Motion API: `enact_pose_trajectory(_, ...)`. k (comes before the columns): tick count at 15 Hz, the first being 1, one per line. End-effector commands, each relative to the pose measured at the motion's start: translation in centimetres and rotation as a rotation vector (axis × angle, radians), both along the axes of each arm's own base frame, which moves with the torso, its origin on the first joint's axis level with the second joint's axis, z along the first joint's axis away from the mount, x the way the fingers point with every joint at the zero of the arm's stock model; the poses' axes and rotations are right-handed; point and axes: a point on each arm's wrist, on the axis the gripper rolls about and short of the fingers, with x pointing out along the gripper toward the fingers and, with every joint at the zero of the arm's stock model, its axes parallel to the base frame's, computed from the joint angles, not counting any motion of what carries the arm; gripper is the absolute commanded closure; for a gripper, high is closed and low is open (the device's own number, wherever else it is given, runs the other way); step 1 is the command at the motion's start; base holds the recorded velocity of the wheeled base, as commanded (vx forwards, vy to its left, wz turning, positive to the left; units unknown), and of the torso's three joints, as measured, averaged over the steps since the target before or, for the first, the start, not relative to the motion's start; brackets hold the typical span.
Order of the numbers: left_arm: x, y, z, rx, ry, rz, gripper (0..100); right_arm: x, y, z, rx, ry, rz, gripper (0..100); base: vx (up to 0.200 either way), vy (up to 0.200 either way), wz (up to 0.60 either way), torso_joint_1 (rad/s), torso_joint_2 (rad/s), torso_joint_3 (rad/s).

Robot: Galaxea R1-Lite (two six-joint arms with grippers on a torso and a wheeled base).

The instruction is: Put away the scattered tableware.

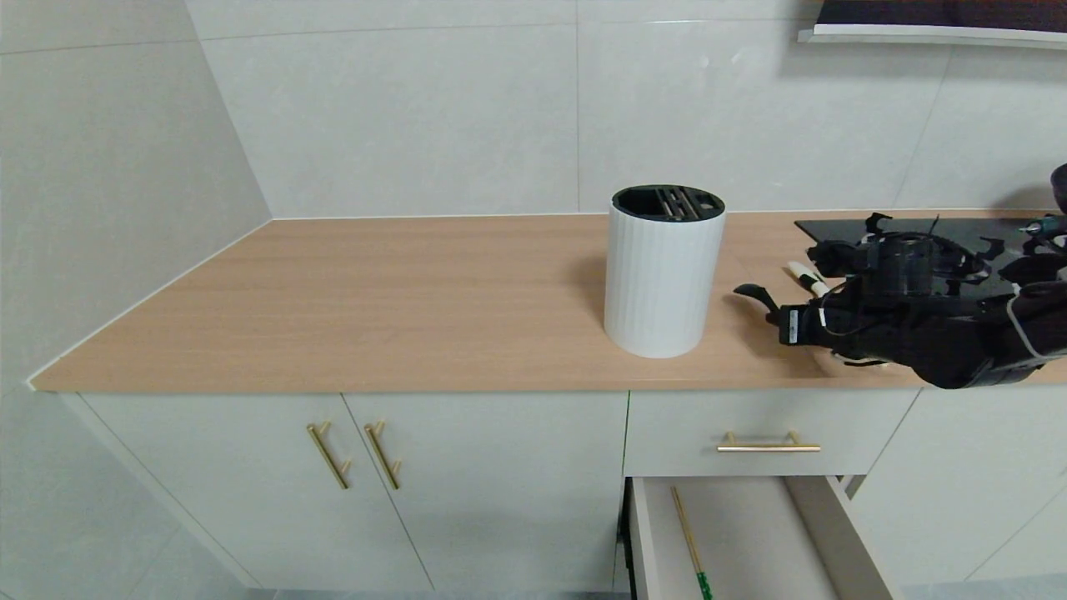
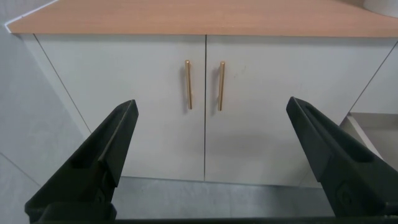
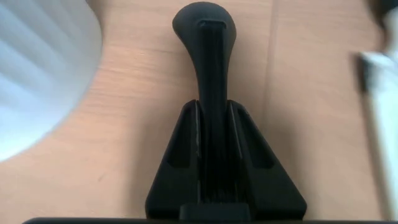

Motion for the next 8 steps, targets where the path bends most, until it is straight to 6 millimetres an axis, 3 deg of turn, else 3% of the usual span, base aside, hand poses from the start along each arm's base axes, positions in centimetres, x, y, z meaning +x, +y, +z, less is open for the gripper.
enact_pose_trajectory(1,0.0,0.0,0.0,-0.002,0.000,0.001,0,-4.0,-0.2,3.4,0.022,-0.015,-0.014,100,0.000,0.000,0.00,0.000,0.00,0.000)
enact_pose_trajectory(5,0.0,0.0,0.0,-0.002,0.000,0.001,0,-11.8,-0.7,2.4,0.000,0.067,-0.015,100,0.000,0.000,0.00,0.000,0.00,0.000)
enact_pose_trajectory(8,0.0,0.0,0.0,-0.002,0.000,0.001,0,-16.7,0.3,2.1,-0.018,0.079,0.049,100,0.000,0.000,0.00,0.000,0.00,0.000)
